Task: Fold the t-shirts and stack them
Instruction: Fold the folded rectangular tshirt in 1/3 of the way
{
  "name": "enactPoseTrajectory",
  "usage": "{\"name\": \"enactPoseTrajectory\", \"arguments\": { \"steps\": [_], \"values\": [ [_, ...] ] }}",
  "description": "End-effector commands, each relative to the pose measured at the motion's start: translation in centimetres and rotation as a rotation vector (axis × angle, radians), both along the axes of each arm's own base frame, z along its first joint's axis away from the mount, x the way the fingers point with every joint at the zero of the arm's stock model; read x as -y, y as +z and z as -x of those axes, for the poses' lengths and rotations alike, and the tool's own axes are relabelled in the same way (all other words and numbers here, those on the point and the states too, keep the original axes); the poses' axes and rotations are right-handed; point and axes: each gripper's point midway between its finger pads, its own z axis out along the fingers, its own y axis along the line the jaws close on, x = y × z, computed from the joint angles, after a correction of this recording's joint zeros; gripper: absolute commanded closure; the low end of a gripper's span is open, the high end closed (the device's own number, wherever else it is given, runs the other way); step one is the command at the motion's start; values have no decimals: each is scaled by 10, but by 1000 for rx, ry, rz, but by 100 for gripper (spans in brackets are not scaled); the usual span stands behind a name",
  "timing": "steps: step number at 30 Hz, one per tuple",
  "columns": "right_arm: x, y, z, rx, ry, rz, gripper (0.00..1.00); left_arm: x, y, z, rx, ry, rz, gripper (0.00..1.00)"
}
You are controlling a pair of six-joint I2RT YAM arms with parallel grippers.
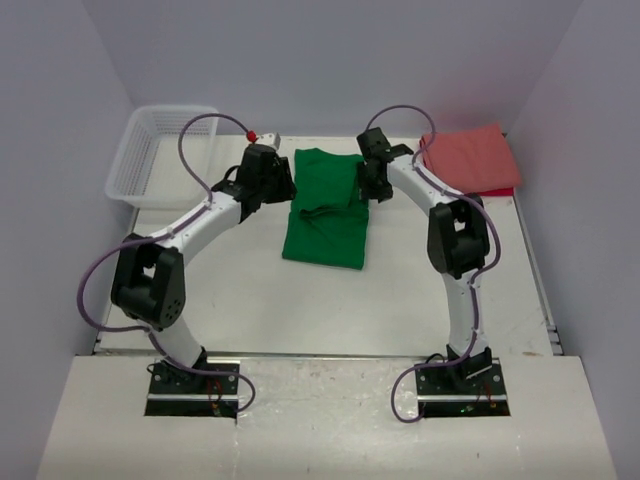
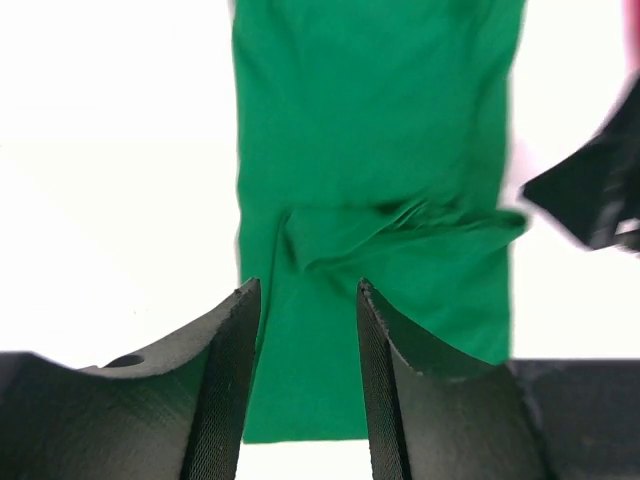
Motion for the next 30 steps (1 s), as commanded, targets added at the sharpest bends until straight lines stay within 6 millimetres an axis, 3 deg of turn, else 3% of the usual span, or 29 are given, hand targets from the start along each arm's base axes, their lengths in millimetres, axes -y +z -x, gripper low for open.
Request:
{"name": "enactPoseTrajectory", "arguments": {
  "steps": [1,4,9,10,11,12,13,14,16,20,24,30],
  "values": [
    [12,53,-13,132,-23,21,55,-9,36,-15,158,52,21,55],
    [14,66,-6,144,-18,8,55,-13,25,-4,108,77,25,55],
    [8,65,18,86,1,-47,55,-8,-16,30,-56,31,46,57],
    [5,53,30,49,7,-67,56,-8,-21,36,-76,38,58,57],
    [-2,60,40,49,29,-122,57,-10,-21,43,-80,43,64,59],
    [-1,59,47,49,28,-131,58,-14,-35,55,-115,48,53,63],
    [1,45,59,27,22,-127,58,-15,-37,61,-125,52,60,65],
    [0,53,65,53,22,-146,58,-17,-36,68,-130,54,64,67],
    [-2,38,76,41,45,-177,55,-17,-49,85,-168,31,62,68],
    [-2,20,77,1,57,-160,55,-21,-62,101,-171,10,57,68],
    [-7,22,68,2,50,-164,55,-19,-69,103,-169,-13,60,67],
    [-15,31,71,11,80,-216,55,-10,-80,102,-177,-51,77,67]
  ]
}}
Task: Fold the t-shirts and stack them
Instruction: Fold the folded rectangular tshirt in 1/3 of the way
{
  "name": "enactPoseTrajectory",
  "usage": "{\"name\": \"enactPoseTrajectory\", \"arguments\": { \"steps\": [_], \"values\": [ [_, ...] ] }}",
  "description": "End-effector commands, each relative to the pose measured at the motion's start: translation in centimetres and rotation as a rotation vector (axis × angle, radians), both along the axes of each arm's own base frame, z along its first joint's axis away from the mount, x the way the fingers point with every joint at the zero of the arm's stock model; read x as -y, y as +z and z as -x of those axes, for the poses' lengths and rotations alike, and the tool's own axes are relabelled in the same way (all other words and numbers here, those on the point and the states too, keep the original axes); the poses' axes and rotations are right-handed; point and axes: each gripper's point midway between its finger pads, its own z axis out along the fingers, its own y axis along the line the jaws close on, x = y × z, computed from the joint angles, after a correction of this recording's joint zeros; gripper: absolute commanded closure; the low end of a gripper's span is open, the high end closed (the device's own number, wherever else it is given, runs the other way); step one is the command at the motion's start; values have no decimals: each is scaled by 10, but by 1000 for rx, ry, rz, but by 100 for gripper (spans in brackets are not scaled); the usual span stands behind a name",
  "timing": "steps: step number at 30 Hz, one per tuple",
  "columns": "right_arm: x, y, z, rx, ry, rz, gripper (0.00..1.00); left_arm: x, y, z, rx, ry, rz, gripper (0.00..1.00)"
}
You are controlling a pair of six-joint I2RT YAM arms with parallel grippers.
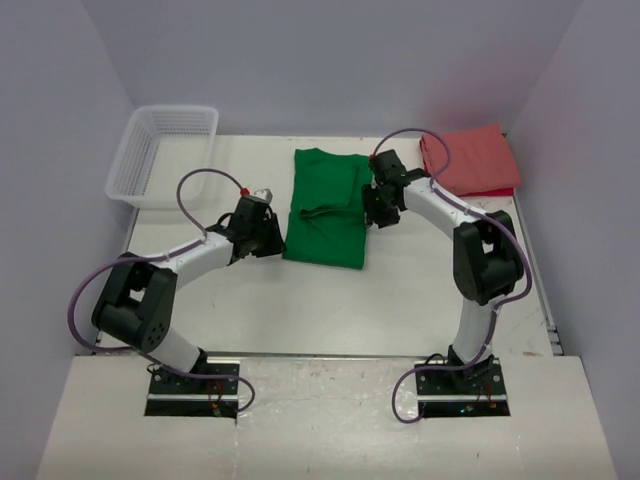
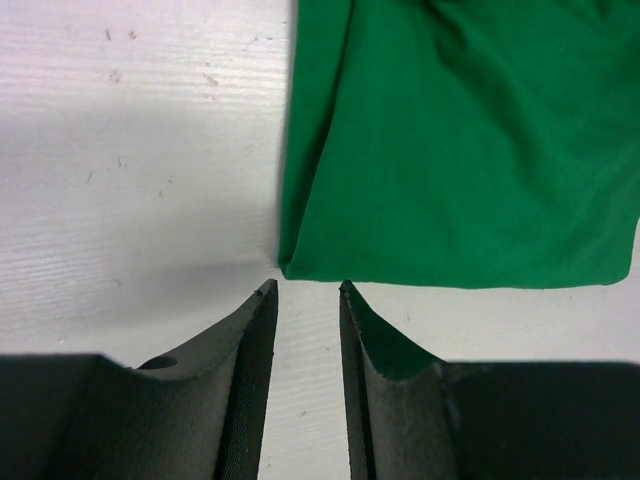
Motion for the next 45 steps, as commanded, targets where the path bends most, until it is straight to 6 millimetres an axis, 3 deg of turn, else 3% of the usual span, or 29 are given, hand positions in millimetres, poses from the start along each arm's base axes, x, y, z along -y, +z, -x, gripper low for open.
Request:
{"name": "enactPoseTrajectory", "arguments": {
  "steps": [1,10,16,22,26,28,31,34,38,42,43,45],
  "values": [
    [-10,23,-12,71,10,-53,55,14,-1,-8,38,-47,42,67],
    [-3,17,-4,61,11,-25,55,25,-23,-15,4,-83,58,68],
    [1,14,-1,45,-11,-15,55,29,-16,-10,17,-79,80,70],
    [8,5,3,24,-55,16,55,47,-7,20,21,-105,90,84],
    [7,3,0,19,-56,17,56,64,-15,55,-32,-144,95,96],
    [5,6,-3,24,-54,12,55,73,-16,72,-52,-164,104,98],
    [0,11,-6,33,-38,-4,55,70,-18,88,-62,-149,87,99],
    [-1,12,-10,40,-20,-1,55,51,-17,85,-37,-78,16,89],
    [-8,13,-17,43,18,-18,55,39,-2,74,6,-27,-42,68],
    [-13,16,-33,41,28,-31,55,31,13,59,47,20,-113,59],
    [-16,16,-33,34,37,-45,55,30,25,49,70,34,-132,57],
    [-16,15,-39,32,34,-43,55,35,26,42,72,6,-165,57]
  ]
}}
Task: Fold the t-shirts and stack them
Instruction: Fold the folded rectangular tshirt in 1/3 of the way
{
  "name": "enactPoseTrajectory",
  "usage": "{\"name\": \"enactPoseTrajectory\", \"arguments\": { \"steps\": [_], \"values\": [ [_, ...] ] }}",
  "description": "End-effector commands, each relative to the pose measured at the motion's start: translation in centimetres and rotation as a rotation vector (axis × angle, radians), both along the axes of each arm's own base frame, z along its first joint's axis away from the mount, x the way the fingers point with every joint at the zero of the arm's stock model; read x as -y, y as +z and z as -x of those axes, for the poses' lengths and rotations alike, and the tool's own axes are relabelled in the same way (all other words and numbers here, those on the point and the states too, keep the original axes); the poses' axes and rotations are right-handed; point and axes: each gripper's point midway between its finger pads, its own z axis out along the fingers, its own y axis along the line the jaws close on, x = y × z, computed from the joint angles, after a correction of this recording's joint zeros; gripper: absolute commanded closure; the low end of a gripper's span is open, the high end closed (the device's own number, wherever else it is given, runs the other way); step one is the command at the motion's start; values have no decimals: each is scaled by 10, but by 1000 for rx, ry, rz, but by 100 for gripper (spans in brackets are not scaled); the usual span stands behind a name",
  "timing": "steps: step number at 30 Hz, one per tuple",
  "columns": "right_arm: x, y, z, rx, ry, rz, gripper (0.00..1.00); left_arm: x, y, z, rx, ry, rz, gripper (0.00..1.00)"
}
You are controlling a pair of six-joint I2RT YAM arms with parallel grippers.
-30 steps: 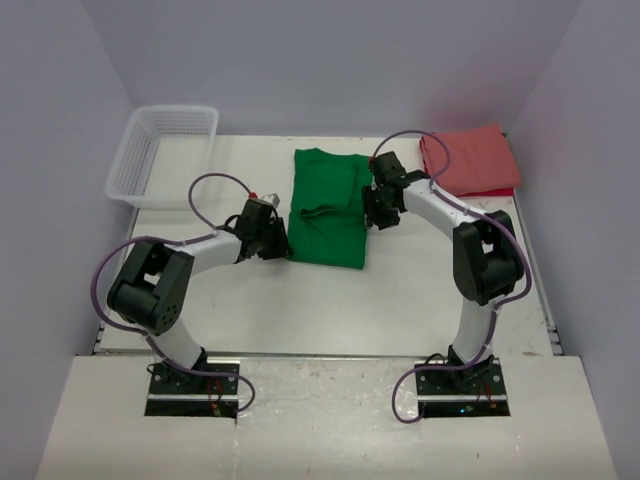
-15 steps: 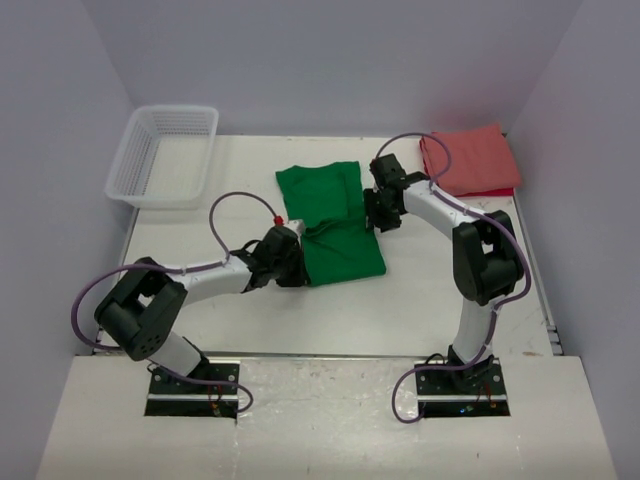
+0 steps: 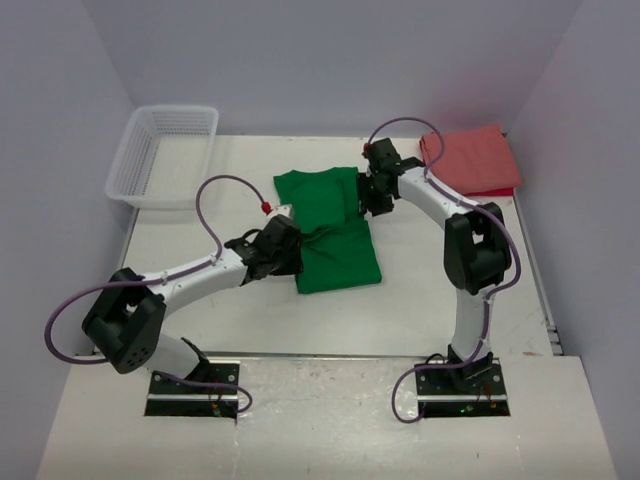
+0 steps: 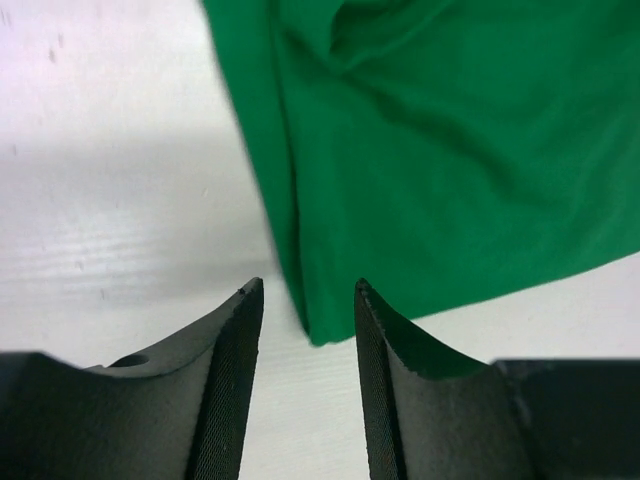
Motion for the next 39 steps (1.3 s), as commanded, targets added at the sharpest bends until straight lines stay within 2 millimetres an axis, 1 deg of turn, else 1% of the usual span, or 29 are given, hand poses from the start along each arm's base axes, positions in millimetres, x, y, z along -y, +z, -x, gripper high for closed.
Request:
{"name": "enactPoseTrajectory", "arguments": {
  "steps": [1,2,3,4,5,6,7,8,9,10,11,12,13,14,16,17,20,23,24,25,27,30,36,39],
  "values": [
    [-5,8,-10,2,30,-23,55,3,33,-33,96,26,-55,57],
    [-7,9,-12,2,35,-36,55,8,34,-37,98,14,-55,56],
    [-7,8,-13,-1,32,-40,55,10,31,-41,92,2,-73,56],
    [-8,4,-13,-9,33,-39,55,18,41,-51,117,-4,-59,56],
    [-8,3,-13,-13,32,-40,55,21,43,-55,120,-12,-62,56],
    [-8,1,-13,-16,32,-39,55,23,39,-60,108,-16,-82,56],
    [-7,-4,-12,-28,30,-37,55,30,49,-69,127,-23,-69,55],
    [-6,-5,-12,-32,31,-40,55,29,50,-76,127,-20,-73,55],
    [-6,-7,-12,-38,32,-47,55,31,45,-80,118,-21,-85,55],
    [-7,-9,-12,-43,36,-47,55,34,50,-89,128,-18,-75,55],
    [-7,-10,-11,-45,36,-48,55,29,50,-96,122,-6,-79,54],
    [-7,-11,-11,-47,35,-52,55,27,40,-101,101,-1,-97,54],
    [-7,-12,-11,-50,33,-52,55,26,42,-107,99,6,-97,54],
    [-7,-13,-10,-54,36,-53,55,18,39,-114,93,24,-102,54],
    [-7,-15,-9,-54,35,-52,55,14,31,-122,84,29,-106,55],
    [-7,-16,-9,-56,35,-51,55,7,26,-126,79,41,-112,55],
    [-7,-18,-9,-62,34,-53,56,-2,22,-134,74,56,-114,55],
    [-6,-20,-7,-70,22,-50,57,-7,21,-137,67,59,-104,55],
    [-5,-18,-7,-67,18,-53,58,-7,23,-138,72,58,-100,55],
    [-4,-21,-4,-75,14,-50,57,-7,24,-139,73,56,-96,55],
    [-4,-18,-3,-63,6,-54,58,-4,29,-139,83,44,-79,55],
    [-3,-21,-1,-75,2,-58,59,0,32,-141,85,32,-60,55],
    [-5,-24,3,-80,1,-72,71,7,29,-142,73,14,-38,55],
    [-4,-24,5,-80,-2,-72,76,9,25,-142,70,5,-30,55]
  ]
}}
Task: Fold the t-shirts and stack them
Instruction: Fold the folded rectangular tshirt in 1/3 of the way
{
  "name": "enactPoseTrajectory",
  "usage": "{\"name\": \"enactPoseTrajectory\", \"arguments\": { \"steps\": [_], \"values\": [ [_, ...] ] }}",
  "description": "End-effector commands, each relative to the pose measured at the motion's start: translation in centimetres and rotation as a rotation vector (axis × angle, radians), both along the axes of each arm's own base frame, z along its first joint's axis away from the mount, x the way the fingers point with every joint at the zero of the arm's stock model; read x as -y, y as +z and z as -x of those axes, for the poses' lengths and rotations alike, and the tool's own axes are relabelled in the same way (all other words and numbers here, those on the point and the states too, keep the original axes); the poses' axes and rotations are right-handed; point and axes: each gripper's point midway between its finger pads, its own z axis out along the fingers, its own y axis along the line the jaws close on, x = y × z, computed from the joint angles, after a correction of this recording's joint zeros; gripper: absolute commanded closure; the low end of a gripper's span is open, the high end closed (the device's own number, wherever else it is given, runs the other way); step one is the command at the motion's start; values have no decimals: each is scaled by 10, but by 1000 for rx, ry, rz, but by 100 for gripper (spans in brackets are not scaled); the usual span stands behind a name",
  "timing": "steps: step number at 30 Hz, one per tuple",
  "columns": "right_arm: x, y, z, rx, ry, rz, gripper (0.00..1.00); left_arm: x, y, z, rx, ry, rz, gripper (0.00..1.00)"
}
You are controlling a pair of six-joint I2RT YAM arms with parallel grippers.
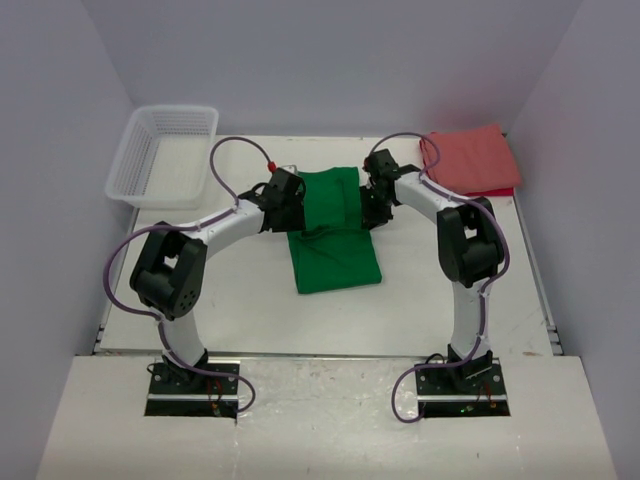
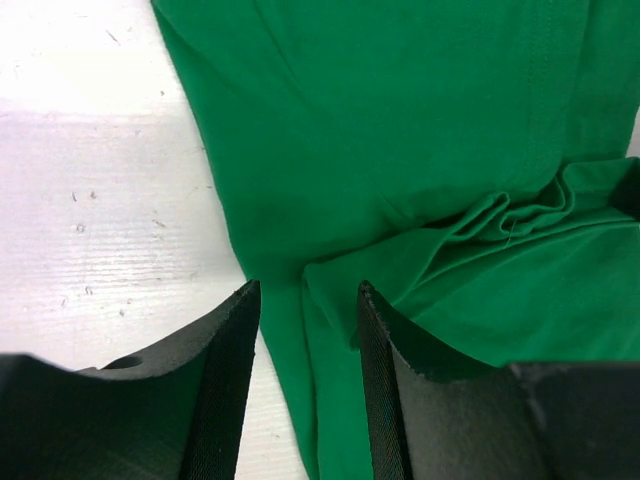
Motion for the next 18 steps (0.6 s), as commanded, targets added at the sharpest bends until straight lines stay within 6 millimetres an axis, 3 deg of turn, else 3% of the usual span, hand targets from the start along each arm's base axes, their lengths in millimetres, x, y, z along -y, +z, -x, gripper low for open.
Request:
{"name": "enactPoseTrajectory", "arguments": {
  "steps": [1,6,12,18],
  "values": [
    [-4,18,-3,40,-4,-42,77,11,12,-15,47,-30,41,55],
    [-5,19,-4,43,3,-49,91,24,8,-14,29,-70,95,55],
    [-5,22,-7,47,4,-48,91,25,10,-6,20,-79,117,55],
    [-6,20,-7,42,7,-51,92,20,29,2,56,-66,129,54]
  ]
}}
